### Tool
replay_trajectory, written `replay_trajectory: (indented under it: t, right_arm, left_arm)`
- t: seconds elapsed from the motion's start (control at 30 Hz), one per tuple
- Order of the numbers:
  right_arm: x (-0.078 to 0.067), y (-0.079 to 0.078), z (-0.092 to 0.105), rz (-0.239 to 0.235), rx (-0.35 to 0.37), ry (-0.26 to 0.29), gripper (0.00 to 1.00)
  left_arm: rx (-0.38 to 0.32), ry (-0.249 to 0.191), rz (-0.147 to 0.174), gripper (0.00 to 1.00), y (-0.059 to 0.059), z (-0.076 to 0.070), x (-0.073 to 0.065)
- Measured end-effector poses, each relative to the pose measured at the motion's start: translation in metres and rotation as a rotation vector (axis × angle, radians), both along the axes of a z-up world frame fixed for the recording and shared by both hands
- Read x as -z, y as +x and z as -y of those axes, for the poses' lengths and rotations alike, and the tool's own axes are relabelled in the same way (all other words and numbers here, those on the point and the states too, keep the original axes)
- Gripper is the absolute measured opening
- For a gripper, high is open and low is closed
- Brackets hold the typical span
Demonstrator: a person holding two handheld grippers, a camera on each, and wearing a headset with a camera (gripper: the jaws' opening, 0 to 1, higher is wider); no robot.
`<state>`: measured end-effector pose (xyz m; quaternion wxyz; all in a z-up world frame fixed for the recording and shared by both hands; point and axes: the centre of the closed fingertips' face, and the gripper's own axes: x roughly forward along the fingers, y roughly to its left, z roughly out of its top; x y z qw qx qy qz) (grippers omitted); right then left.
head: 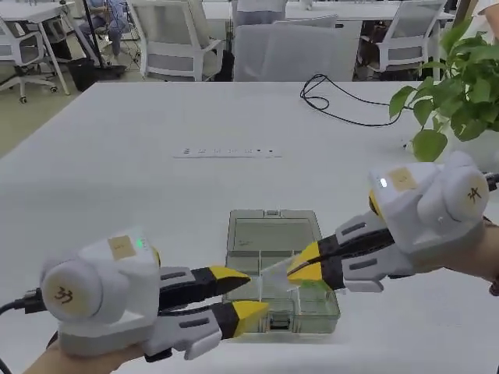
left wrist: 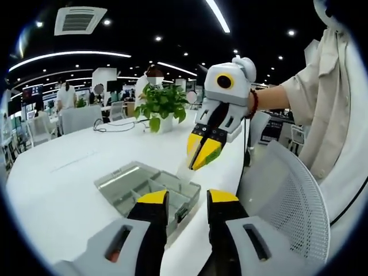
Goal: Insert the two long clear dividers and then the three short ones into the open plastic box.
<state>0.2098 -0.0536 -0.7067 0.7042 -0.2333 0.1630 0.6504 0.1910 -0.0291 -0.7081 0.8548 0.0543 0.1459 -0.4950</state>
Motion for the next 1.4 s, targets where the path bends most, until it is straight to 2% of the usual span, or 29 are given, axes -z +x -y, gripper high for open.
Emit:
replay_trajectory:
  t: [0.4, 0.83, 1.17, 1.4]
  right_arm:
    - [0.014, 0.028, 0.009, 0.010, 0.081, -0.033, 0.02]
    - [0.038, 0.051, 0.019, -0.007, 0.146, -0.086, 0.02]
    - [0.051, 0.058, 0.018, -0.025, 0.165, -0.088, 0.02]
    - [0.057, 0.061, 0.018, -0.037, 0.171, -0.101, 0.02]
  left_arm:
    - [-0.063, -0.024, -0.016, 0.42, 0.009, -0.004, 0.005]
    - [-0.109, -0.032, -0.042, 0.53, 0.016, -0.006, 0.011]
    - [-0.139, -0.035, -0.046, 0.64, 0.018, -0.007, 0.016]
    - [-0.153, -0.040, -0.047, 0.66, 0.019, -0.008, 0.016]
